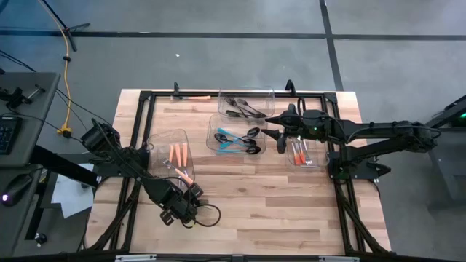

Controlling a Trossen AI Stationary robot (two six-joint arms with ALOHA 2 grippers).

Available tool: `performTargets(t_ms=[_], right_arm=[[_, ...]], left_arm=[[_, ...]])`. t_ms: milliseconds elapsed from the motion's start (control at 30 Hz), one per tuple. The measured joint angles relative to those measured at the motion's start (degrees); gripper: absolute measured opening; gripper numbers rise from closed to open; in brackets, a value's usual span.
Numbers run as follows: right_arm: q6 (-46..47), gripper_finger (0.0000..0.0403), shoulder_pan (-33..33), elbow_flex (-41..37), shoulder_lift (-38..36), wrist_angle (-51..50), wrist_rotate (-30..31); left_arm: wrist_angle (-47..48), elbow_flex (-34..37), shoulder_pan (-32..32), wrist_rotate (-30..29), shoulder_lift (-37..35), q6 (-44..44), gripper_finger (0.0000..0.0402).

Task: Sort silverware by color (type)
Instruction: Put the light orange fork into the bottom left transparent bin

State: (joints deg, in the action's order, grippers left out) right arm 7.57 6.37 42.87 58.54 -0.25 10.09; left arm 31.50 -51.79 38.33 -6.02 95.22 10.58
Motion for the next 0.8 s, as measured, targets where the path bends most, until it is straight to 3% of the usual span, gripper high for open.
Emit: performTargets(t_ms=[367, 800], right_arm=[[0.1, 0.0201, 0.0, 0.0, 0.0, 0.0, 0.0], [0.0, 0.0201, 0.0, 0.0, 0.0, -0.2, 0.0]], left_arm=[[-3.0, 0.0, 0.3, 1.5, 0.0, -5.9, 0.0172], [-4.0, -1.2, 1.1, -1.1, -1.5, -5.0, 0.0172]])
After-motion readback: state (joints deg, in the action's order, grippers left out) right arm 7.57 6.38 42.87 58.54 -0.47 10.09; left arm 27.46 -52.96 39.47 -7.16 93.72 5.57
